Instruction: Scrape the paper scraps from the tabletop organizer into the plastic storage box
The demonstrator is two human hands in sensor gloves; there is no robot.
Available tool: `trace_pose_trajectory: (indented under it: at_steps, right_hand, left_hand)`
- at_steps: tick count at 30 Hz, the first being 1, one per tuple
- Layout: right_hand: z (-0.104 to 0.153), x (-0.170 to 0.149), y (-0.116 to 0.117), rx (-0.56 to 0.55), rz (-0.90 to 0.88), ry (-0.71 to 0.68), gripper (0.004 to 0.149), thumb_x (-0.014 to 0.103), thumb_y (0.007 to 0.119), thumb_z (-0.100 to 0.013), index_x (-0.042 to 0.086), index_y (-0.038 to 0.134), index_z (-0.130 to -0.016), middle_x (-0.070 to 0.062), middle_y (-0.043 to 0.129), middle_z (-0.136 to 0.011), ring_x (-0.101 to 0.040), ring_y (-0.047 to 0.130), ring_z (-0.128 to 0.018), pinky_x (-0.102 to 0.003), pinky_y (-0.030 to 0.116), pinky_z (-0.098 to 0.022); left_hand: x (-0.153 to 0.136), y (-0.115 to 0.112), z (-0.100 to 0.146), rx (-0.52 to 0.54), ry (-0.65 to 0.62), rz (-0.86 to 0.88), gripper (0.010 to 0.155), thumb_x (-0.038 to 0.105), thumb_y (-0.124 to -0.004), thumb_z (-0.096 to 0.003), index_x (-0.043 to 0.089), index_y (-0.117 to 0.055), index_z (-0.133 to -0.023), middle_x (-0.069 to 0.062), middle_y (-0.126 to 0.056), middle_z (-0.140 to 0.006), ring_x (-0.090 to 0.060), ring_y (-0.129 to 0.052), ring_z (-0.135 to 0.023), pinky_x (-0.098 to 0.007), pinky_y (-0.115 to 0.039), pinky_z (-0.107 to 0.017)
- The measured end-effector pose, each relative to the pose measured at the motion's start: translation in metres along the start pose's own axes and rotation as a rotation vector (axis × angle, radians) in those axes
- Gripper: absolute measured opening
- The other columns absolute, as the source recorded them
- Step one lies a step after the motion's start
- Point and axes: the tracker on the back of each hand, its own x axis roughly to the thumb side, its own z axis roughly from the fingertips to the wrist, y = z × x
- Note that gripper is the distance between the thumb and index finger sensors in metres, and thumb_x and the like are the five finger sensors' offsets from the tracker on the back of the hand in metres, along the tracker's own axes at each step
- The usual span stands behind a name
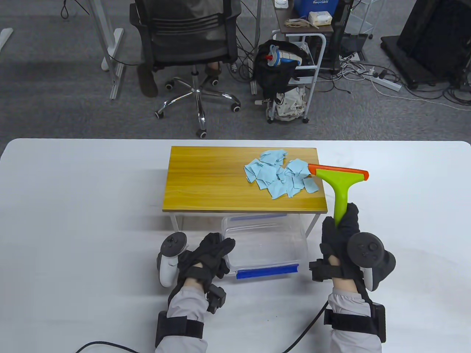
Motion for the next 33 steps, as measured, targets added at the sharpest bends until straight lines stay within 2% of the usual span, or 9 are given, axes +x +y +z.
trace_pose_trajectory:
  at_steps: [5, 11, 18, 22, 33]
  right_hand:
    - [-0.001, 0.006, 0.004, 0.032, 0.016, -0.033, 0.068, 0.032, 0.078, -0.052, 0.006, 0.042, -0.104, -0.028, 0.077, -0.08, -0.028, 0.097, -0.034, -0.055, 0.084, -0.032]
    - [0.0, 0.012, 0.008, 0.061, 0.119, -0.041, 0.066, 0.03, 0.08, -0.051, 0.008, 0.047, -0.103, -0.03, 0.08, -0.078, -0.028, 0.098, -0.03, -0.055, 0.085, -0.029]
    - [0.003, 0.034, -0.01, 0.107, 0.156, -0.051, 0.064, 0.03, 0.084, -0.048, 0.01, 0.055, -0.102, -0.03, 0.084, -0.076, -0.029, 0.099, -0.027, -0.055, 0.086, -0.028]
    - [0.005, 0.045, -0.017, 0.182, 0.144, -0.039, 0.064, 0.03, 0.084, -0.048, 0.009, 0.057, -0.102, -0.03, 0.086, -0.075, -0.028, 0.1, -0.026, -0.055, 0.086, -0.026]
    - [0.009, 0.059, -0.034, 0.286, 0.126, -0.041, 0.064, 0.028, 0.086, -0.046, 0.007, 0.061, -0.101, -0.032, 0.087, -0.073, -0.03, 0.1, -0.024, -0.056, 0.086, -0.024]
  left_hand:
    - [0.002, -0.005, -0.002, 0.028, -0.03, 0.006, 0.07, 0.056, -0.077, -0.0604, 0.015, -0.038, -0.1, -0.012, -0.067, -0.077, -0.015, -0.093, -0.041, -0.018, -0.085, -0.025]
    - [0.005, -0.011, -0.002, 0.03, -0.053, -0.033, 0.07, 0.057, -0.078, -0.0603, 0.015, -0.039, -0.1, -0.011, -0.068, -0.076, -0.014, -0.093, -0.04, -0.017, -0.085, -0.024]
    - [0.009, -0.013, 0.0, 0.056, -0.07, -0.034, 0.07, 0.058, -0.077, -0.0608, 0.015, -0.038, -0.1, -0.01, -0.068, -0.076, -0.013, -0.093, -0.04, -0.017, -0.085, -0.024]
    - [0.009, -0.013, 0.001, 0.059, -0.069, -0.027, 0.07, 0.057, -0.077, -0.0606, 0.015, -0.039, -0.1, -0.011, -0.068, -0.076, -0.013, -0.093, -0.04, -0.017, -0.085, -0.023]
    - [0.009, -0.011, 0.002, 0.066, -0.066, -0.004, 0.07, 0.057, -0.078, -0.0603, 0.014, -0.04, -0.1, -0.011, -0.069, -0.075, -0.013, -0.093, -0.038, -0.017, -0.085, -0.022]
